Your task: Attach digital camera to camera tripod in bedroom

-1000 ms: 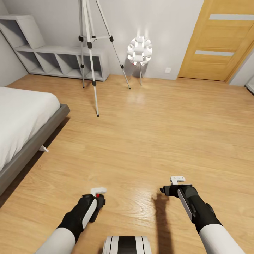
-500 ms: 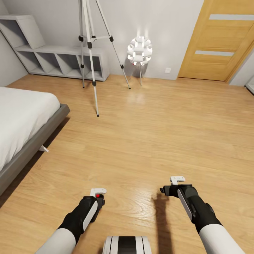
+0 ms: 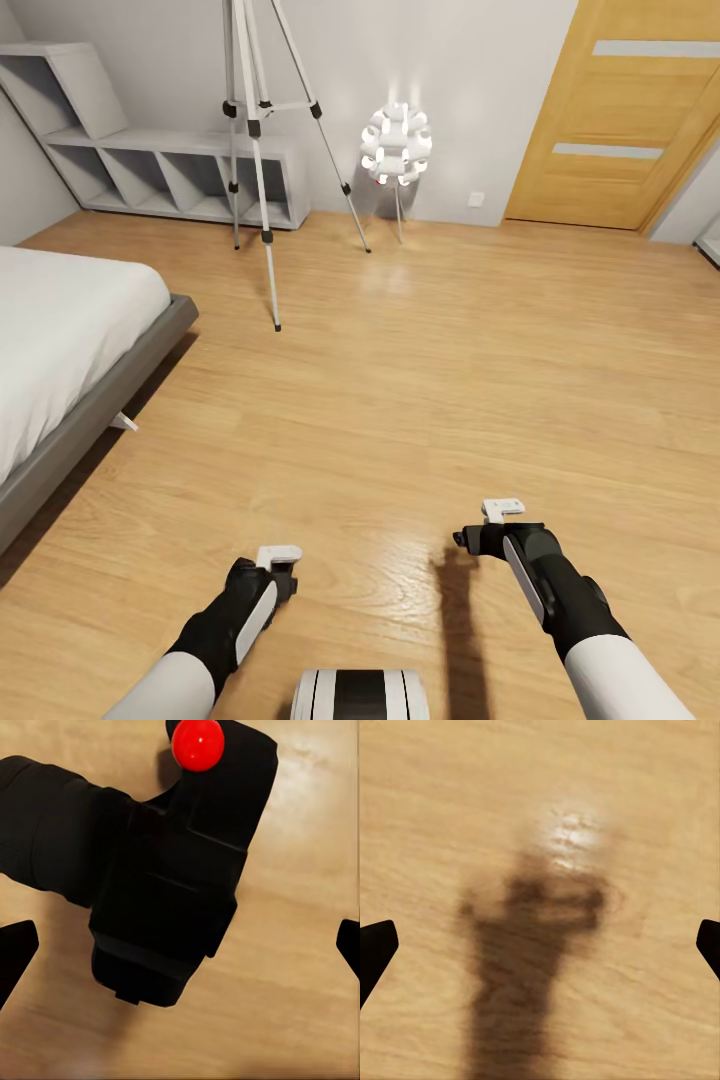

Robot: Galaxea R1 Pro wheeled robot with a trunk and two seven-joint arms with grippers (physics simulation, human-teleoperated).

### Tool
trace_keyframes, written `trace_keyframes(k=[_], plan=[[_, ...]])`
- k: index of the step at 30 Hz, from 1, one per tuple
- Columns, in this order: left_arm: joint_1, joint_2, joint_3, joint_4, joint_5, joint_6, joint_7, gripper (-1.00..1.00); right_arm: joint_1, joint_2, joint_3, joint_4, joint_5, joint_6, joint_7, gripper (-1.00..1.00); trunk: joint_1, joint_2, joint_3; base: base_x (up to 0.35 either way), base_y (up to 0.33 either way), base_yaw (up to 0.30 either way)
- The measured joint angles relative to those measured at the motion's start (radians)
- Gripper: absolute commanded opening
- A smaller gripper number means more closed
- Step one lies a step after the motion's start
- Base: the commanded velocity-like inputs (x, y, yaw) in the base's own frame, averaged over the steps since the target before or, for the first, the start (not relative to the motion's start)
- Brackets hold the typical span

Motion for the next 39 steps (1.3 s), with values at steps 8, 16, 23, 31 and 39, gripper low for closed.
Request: trace_keyframes(k=[8, 16, 23, 31, 39], plan=[[0.000, -0.004, 0.000, 0.009, 0.012, -0.014, 0.004, 1.00, 0.000, 0.000, -0.001, 0.000, 0.000, -0.001, 0.000, 1.00, 0.000, 0.000, 0.000, 0.000, 0.000, 0.000], [0.000, -0.005, 0.000, 0.013, 0.011, -0.016, 0.005, 1.00, 0.000, 0.000, -0.001, 0.000, 0.000, -0.002, 0.000, 1.00, 0.002, -0.001, -0.015, 0.000, 0.000, 0.000], [0.000, -0.004, 0.000, 0.013, 0.011, -0.017, 0.006, 1.00, 0.000, 0.001, 0.000, 0.000, 0.000, -0.003, 0.000, 1.00, 0.005, -0.003, -0.042, 0.000, 0.000, 0.000], [0.000, -0.004, 0.000, 0.013, 0.010, -0.018, 0.008, 1.00, 0.000, 0.001, 0.000, 0.000, 0.000, -0.004, 0.000, 1.00, 0.008, -0.004, -0.066, 0.000, 0.000, 0.000], [0.000, -0.004, 0.000, 0.013, 0.010, -0.019, 0.008, 1.00, 0.000, 0.003, 0.000, 0.000, 0.000, -0.004, 0.000, 1.00, 0.008, -0.004, -0.066, 0.000, 0.000, 0.000]])
